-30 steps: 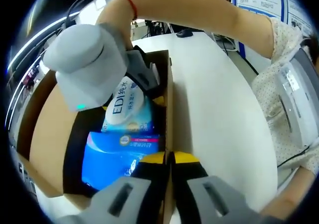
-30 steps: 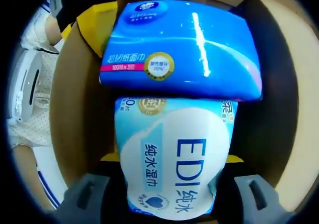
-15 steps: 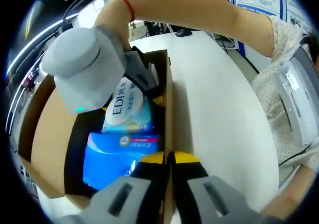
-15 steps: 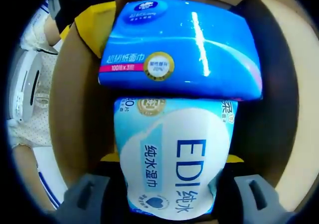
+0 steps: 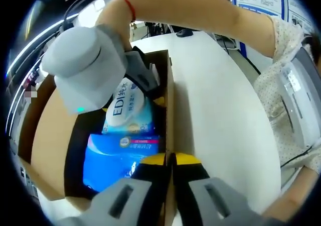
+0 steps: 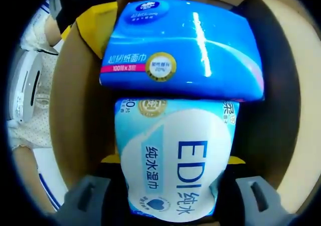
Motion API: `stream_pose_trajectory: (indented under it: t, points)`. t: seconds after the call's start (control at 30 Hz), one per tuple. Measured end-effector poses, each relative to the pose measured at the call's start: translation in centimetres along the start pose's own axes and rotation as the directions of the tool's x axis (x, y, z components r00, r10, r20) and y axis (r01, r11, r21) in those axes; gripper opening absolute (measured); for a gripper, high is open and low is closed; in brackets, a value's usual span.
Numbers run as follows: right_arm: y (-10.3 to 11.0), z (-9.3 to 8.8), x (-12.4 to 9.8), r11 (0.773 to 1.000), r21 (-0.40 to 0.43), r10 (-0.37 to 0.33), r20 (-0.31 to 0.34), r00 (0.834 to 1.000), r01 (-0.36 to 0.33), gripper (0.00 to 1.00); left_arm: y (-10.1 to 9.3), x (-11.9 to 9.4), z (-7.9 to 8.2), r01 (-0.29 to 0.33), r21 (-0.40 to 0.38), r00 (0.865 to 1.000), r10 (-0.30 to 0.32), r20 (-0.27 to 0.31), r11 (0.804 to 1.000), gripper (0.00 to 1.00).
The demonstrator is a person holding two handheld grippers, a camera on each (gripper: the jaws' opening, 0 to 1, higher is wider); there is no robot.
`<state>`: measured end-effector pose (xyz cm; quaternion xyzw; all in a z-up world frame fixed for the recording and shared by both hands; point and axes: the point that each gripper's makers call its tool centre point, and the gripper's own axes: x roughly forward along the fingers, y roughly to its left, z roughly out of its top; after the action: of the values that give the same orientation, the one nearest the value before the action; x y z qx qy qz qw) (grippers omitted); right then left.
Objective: Operate the shoe box by opening the lid, removing the specified soft item, and placing it in the target area until the item is outside and the box remains undamaged.
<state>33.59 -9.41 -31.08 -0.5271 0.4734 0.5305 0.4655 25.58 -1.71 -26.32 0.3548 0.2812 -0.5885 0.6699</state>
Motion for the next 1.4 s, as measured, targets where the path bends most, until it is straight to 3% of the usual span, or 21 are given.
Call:
stream_pose_trajectory:
  t: [0.57, 1.17, 1.4]
  points:
    - [-0.11, 0.01, 0.02, 1.000, 0.002, -0.001, -0.001, 1.000, 0.001, 0.74, -0.33, 0.30, -0.08, -0.002, 0.006, 1.000, 0.002, -0.007, 1.000, 0.04]
    - [0.08, 0.08, -0.04, 1.000, 0.002, -0.004, 0.080, 0.997, 0.004, 0.75, 0.19, -0.21, -0.36, 0.004, 0.010, 1.000, -0.004, -0.005, 1.000, 0.04]
    - [0.11, 0.18, 0.04, 1.000, 0.000, -0.004, 0.079, 0.997, 0.004, 0.75, -0.12, 0.01, -0.30, 0.003, 0.012, 1.000, -0.003, -0.005, 1.000, 0.04]
